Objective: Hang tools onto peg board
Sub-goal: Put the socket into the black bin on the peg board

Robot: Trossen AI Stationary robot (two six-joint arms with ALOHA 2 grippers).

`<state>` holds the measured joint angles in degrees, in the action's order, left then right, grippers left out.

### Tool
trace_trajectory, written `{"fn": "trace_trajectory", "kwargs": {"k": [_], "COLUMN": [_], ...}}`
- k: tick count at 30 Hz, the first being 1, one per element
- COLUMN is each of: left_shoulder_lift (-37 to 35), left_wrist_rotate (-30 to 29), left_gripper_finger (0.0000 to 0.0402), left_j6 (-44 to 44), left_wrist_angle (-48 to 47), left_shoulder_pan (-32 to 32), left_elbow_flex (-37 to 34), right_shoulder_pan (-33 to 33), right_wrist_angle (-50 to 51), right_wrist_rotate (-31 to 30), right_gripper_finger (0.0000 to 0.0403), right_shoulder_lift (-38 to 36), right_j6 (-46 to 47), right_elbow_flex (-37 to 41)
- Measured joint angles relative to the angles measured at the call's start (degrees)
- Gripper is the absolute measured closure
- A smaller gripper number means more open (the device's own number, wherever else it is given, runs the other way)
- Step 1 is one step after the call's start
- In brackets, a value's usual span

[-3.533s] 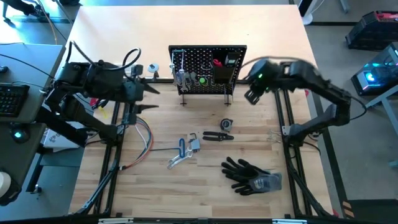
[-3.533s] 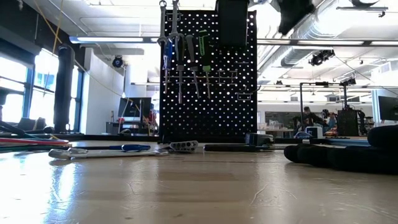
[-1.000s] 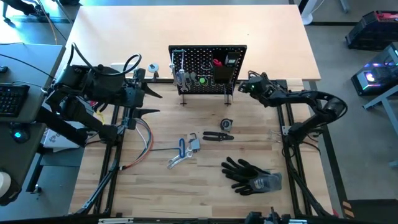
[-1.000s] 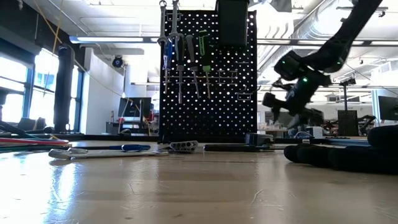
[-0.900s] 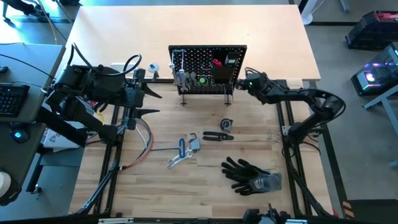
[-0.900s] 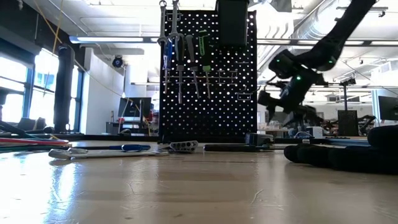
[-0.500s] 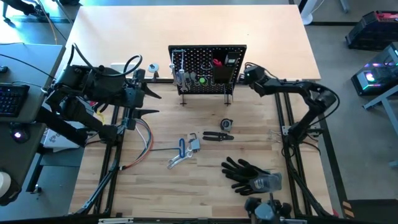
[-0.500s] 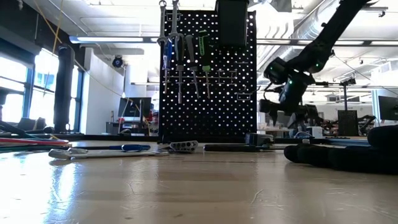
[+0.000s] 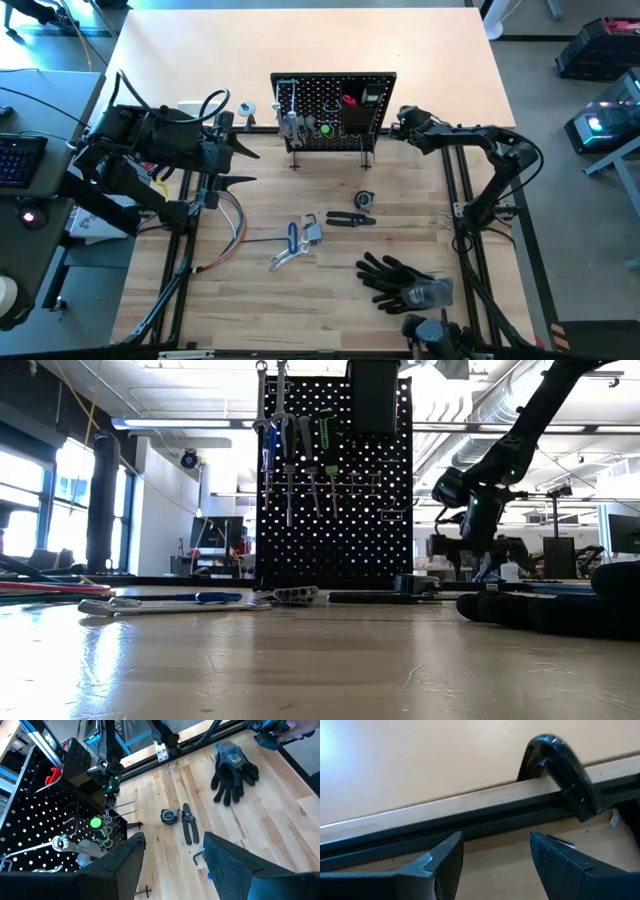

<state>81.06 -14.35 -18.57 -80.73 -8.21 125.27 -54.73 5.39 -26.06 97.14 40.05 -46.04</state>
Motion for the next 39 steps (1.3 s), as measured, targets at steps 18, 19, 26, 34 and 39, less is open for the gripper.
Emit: {"fn": "trace_trajectory", "kwargs": {"k": [18, 19, 26, 34, 39], "left_shoulder_lift": [0.0, 0.0, 0.0, 0.0, 0.0], "left_wrist_rotate": [-0.9, -0.9, -0.9, -0.8, -0.9], "left_gripper_finger": [0.0204, 0.0204, 0.0204, 0.0204, 0.0204], "left_j6": [-1.4, -1.6, -1.7, -1.0, -1.4], "left_wrist_angle": [-0.4, -0.4, -0.4, -0.8, -1.4], "left_shoulder_pan": [0.0, 0.0, 0.0, 0.0, 0.1], "left_elbow_flex": [0.0, 0.0, 0.0, 0.0, 0.0], "right_shoulder_pan": [-4.4, -4.7, -6.5, -6.4, -6.4], "right_wrist_angle": [19.8, 21.2, 28.4, 35.4, 36.0], "right_wrist_rotate": [1.0, 1.8, 6.0, 7.0, 7.1], "right_gripper_finger": [0.0181, 0.0181, 0.0181, 0.0181, 0.0181], "right_shoulder_lift": [0.0, 0.0, 2.4, 11.7, 12.5], "right_j6": [-4.1, -4.8, -8.9, -10.1, -10.9], "right_elbow_flex": [-9.4, -10.1, -14.3, -20.9, -21.7]}}
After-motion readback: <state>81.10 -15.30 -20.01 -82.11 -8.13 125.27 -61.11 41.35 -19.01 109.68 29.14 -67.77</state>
